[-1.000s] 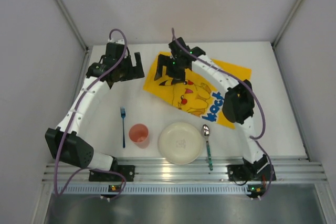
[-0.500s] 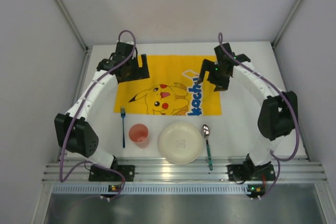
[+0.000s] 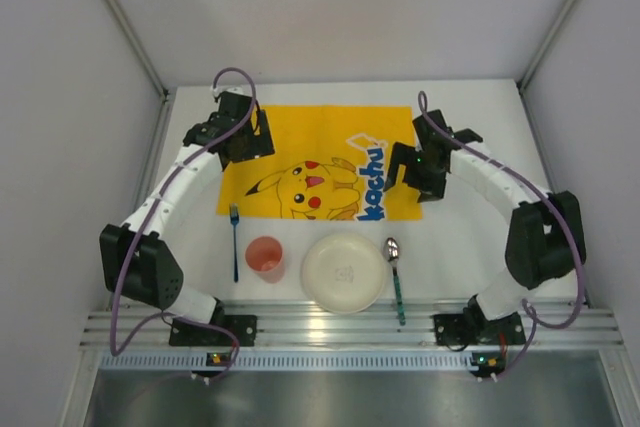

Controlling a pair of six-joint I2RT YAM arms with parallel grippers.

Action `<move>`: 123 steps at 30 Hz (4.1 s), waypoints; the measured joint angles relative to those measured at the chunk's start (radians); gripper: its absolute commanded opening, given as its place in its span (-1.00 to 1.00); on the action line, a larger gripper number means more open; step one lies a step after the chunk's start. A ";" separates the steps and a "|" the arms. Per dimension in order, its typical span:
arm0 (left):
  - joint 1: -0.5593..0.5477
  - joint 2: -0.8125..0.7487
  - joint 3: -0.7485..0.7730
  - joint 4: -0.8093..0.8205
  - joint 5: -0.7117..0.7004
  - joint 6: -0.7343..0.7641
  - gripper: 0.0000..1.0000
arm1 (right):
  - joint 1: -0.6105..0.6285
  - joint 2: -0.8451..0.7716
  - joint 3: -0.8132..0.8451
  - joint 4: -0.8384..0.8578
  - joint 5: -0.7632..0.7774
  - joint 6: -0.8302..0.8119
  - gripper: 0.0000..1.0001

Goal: Set the dinner table for one person

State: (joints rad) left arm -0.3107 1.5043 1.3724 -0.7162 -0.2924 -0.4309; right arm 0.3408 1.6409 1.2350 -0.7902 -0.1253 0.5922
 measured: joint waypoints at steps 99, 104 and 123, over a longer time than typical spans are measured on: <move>-0.037 -0.184 -0.001 -0.205 0.018 0.020 0.97 | 0.160 0.751 1.004 -0.248 0.031 0.012 0.81; -0.038 -0.155 0.000 -0.203 0.039 0.019 0.97 | 0.172 0.561 0.776 -0.165 0.088 -0.051 1.00; 0.005 0.044 0.294 -0.209 -0.245 0.011 0.97 | 0.669 0.141 0.190 0.109 -0.288 -0.155 0.86</move>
State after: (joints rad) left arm -0.3054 1.5482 1.6661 -0.9257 -0.5377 -0.4198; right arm 1.0100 1.7817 1.4254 -0.6811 -0.4133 0.4370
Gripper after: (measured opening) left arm 0.989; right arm 0.947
